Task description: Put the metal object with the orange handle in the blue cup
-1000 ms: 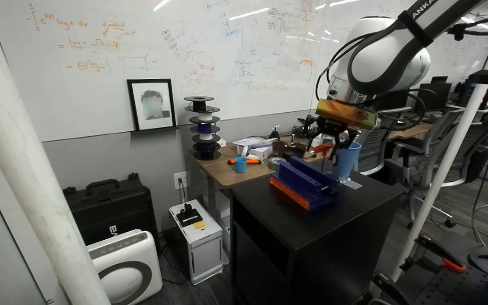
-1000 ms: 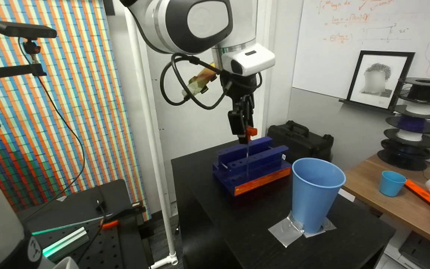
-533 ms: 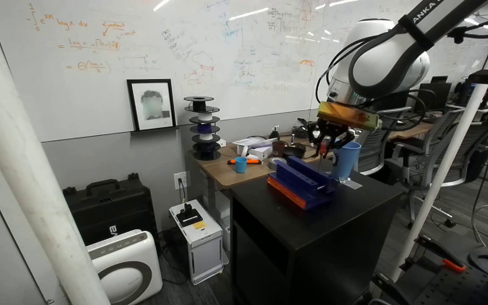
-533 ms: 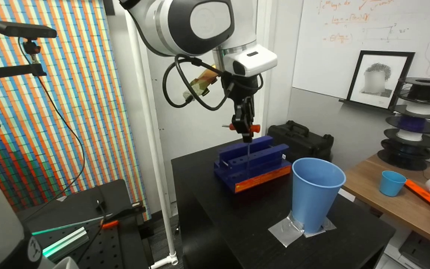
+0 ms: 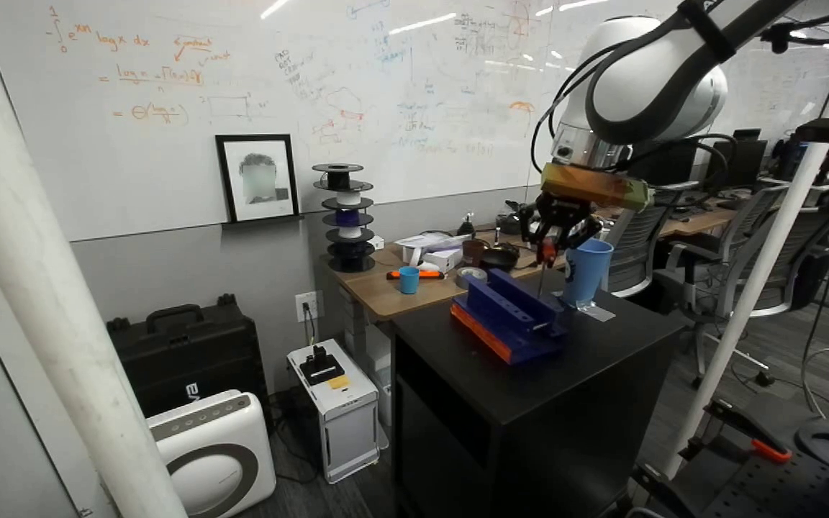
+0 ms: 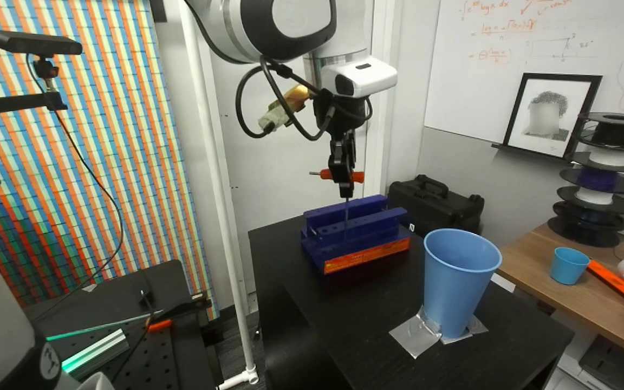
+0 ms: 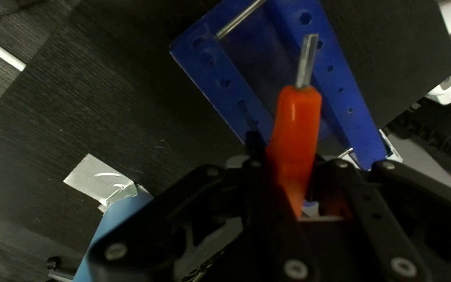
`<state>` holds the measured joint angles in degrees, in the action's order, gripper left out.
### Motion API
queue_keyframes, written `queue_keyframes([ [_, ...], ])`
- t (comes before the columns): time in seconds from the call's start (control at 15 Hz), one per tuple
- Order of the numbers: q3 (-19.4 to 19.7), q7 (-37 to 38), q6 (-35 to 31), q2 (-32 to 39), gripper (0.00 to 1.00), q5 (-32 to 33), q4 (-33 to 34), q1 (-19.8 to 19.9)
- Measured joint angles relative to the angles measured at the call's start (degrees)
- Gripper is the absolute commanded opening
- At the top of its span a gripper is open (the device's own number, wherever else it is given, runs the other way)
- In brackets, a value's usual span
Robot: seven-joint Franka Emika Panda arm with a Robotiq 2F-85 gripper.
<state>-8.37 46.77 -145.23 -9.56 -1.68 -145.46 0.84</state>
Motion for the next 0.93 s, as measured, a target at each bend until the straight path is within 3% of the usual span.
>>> queue_keyframes([
  [0.6, 2.46, -7.99, 20.98, -7.19, 0.12, -4.19, 6.54, -1.52],
  [0.93, 2.75, -7.93, 26.5, -12.26, 0.12, 0.79, 10.02, 0.06],
])
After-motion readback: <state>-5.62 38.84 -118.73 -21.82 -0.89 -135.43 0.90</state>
